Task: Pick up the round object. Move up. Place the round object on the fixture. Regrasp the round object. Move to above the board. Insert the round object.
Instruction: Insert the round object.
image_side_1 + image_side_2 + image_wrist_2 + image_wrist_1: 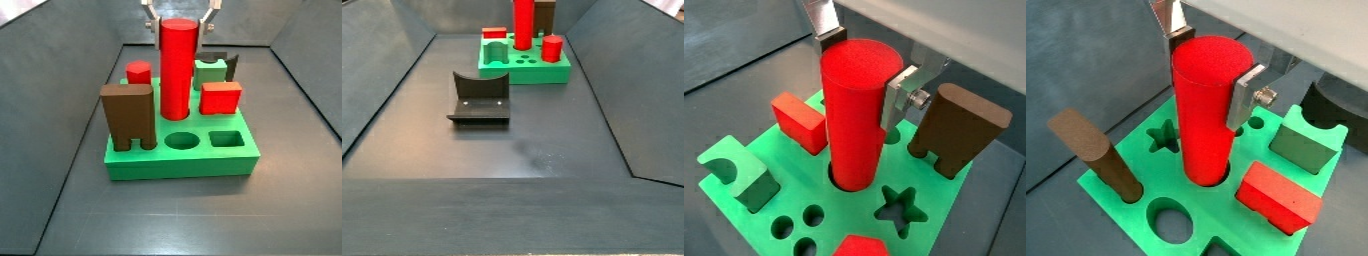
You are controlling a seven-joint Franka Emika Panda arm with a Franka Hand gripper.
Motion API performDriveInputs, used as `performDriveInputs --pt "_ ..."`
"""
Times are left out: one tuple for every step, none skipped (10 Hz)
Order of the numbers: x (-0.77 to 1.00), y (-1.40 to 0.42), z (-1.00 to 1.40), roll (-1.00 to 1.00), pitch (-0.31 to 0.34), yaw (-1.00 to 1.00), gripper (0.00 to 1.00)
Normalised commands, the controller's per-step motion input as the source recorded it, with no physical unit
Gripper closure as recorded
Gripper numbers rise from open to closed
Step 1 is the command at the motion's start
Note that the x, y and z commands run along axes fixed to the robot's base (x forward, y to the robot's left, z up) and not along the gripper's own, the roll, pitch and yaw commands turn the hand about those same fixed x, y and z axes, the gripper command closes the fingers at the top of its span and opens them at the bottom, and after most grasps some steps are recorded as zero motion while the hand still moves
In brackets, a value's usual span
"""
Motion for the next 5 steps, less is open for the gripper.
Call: performDriveInputs --pt "-0.01 0.00 -0.39 0.32 -0.009 0.00 1.00" --pt "-0.21 0.00 -0.36 0.18 -0.074 0.00 1.00" --pt "-0.25 0.00 -0.35 0.17 -0.089 0.00 1.00" --pt "-0.20 0.00 -0.33 0.18 -0.064 0.00 1.00" --pt "-0.26 0.00 -0.32 0.18 -0.077 0.00 1.00"
